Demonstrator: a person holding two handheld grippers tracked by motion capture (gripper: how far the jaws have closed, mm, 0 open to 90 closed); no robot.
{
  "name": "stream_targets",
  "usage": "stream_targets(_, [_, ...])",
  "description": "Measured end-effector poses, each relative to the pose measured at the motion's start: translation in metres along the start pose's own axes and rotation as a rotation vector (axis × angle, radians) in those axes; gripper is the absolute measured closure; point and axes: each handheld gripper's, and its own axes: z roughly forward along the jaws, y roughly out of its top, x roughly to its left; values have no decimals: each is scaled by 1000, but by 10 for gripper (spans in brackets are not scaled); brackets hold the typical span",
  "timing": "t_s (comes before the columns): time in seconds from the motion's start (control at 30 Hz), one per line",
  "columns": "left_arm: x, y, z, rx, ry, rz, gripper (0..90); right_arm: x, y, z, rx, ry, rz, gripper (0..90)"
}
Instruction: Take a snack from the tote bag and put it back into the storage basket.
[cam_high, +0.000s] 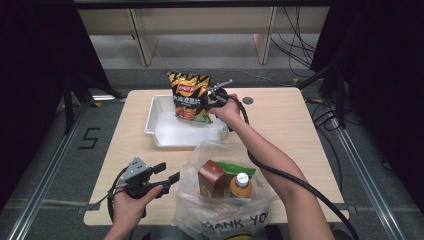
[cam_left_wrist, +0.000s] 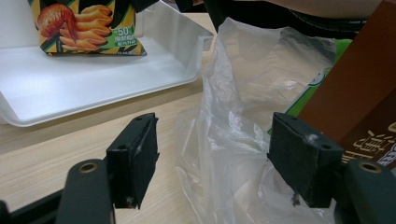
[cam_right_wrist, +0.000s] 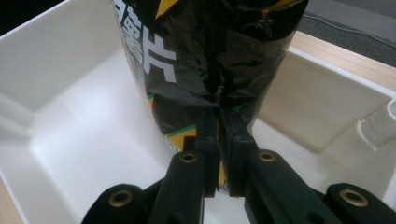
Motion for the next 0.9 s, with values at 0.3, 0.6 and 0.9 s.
stream_targets(0.3, [0, 0, 0, 4, 5, 1, 320, 9, -1, -3, -23, 17, -32, 900])
stream_targets(0.6, [-1, 0, 1, 2, -3, 2, 320, 17, 0, 0, 1, 44, -102, 900])
stream_targets(0.9, [-1, 0, 1, 7, 4, 5, 320, 11, -1, 5, 16, 43, -38, 900])
